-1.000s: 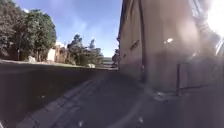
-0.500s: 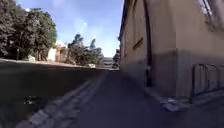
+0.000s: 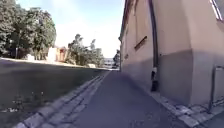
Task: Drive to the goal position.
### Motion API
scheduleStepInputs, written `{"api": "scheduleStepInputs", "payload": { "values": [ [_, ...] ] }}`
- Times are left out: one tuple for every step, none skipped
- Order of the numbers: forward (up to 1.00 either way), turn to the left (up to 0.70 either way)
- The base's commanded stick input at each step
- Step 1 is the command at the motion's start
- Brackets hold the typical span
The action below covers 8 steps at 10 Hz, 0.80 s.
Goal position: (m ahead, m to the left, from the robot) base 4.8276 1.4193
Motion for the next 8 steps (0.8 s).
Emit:
{"api": "scheduleStepInputs", "payload": {
  "values": [
    [0.7, -0.14],
    [0.7, -0.14],
    [0.7, -0.05],
    [0.7, 0.0],
    [0.7, 0.0],
    [0.7, 0.0],
    [0.7, 0.0],
    [0.7, -0.12]
  ]
}}
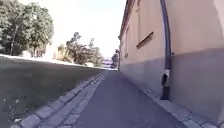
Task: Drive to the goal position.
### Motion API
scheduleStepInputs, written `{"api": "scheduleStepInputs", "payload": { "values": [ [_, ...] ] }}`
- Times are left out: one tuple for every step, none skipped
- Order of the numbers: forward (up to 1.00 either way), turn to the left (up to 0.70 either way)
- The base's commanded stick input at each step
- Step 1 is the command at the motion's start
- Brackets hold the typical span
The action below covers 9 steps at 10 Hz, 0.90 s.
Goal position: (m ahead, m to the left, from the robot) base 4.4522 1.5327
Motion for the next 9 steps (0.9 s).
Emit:
{"api": "scheduleStepInputs", "payload": {
  "values": [
    [0.7, -0.14],
    [0.7, -0.01],
    [0.7, -0.01],
    [0.7, 0.0],
    [0.7, -0.1],
    [0.7, -0.14],
    [0.7, -0.12],
    [0.7, -0.01],
    [0.7, 0.0]
  ]
}}
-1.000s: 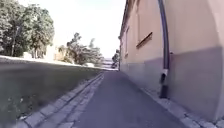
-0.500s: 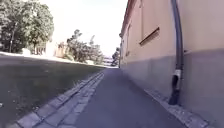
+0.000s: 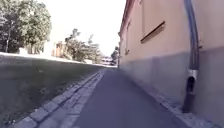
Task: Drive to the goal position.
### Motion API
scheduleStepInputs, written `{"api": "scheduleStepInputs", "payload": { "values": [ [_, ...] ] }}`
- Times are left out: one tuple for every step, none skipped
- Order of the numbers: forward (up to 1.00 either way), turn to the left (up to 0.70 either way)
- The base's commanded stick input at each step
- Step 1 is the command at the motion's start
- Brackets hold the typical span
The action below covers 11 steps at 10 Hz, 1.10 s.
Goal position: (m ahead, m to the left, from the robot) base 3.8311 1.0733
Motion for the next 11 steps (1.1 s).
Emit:
{"api": "scheduleStepInputs", "payload": {
  "values": [
    [0.7, -0.03],
    [0.7, -0.1],
    [0.7, -0.13],
    [0.7, -0.11],
    [0.7, -0.08],
    [0.7, -0.01],
    [0.7, -0.04],
    [0.7, -0.12],
    [0.7, -0.09],
    [0.7, -0.03],
    [0.7, -0.07]
  ]
}}
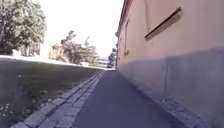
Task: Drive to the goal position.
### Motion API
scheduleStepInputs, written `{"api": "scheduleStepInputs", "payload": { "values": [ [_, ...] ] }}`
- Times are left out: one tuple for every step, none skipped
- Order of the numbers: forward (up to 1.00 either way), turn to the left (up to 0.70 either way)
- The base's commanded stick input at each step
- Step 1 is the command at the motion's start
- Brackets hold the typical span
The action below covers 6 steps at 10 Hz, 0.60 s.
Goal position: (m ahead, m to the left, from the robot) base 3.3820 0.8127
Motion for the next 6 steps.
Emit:
{"api": "scheduleStepInputs", "payload": {
  "values": [
    [0.7, -0.13],
    [0.7, -0.08],
    [0.7, 0.0],
    [0.7, 0.0],
    [0.7, 0.0],
    [0.7, 0.0]
  ]
}}
